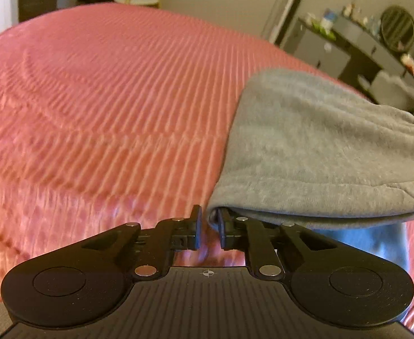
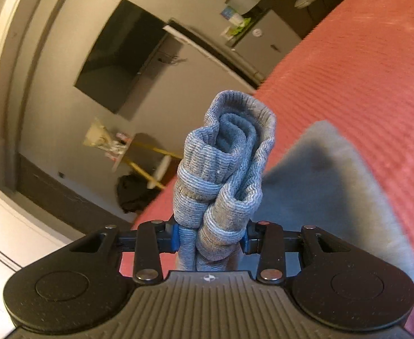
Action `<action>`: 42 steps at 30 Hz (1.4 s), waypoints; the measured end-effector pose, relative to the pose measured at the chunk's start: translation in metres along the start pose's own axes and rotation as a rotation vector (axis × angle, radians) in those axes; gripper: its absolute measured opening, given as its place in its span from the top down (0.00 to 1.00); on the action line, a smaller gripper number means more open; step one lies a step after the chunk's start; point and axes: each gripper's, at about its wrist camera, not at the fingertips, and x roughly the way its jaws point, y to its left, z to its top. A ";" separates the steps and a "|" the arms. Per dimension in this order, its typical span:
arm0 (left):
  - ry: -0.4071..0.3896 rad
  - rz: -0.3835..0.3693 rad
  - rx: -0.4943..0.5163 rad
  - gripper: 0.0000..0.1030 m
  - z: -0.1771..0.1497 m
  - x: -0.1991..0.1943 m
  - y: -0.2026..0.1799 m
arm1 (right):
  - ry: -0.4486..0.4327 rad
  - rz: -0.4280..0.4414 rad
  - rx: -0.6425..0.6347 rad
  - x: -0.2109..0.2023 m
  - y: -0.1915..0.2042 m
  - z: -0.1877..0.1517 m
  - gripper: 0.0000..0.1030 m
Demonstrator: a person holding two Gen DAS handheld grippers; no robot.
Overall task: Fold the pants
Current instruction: 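Lift the waistband with the right gripper and fold it over toward the hems, then lower the folded waistband onto the pants and open the right gripper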
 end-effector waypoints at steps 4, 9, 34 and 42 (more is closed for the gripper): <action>0.042 0.053 -0.028 0.79 -0.002 0.009 0.004 | 0.087 -0.187 0.017 0.023 -0.046 -0.015 0.54; 0.032 0.005 -0.055 0.66 -0.004 0.005 0.014 | 0.104 -0.140 0.198 0.019 -0.083 -0.024 0.50; 0.096 -0.102 0.117 0.65 0.001 0.033 -0.061 | 0.012 -0.053 0.227 0.015 -0.110 -0.045 0.45; 0.103 -0.097 0.117 0.68 0.002 0.030 -0.060 | 0.016 -0.059 0.199 0.015 -0.109 -0.045 0.51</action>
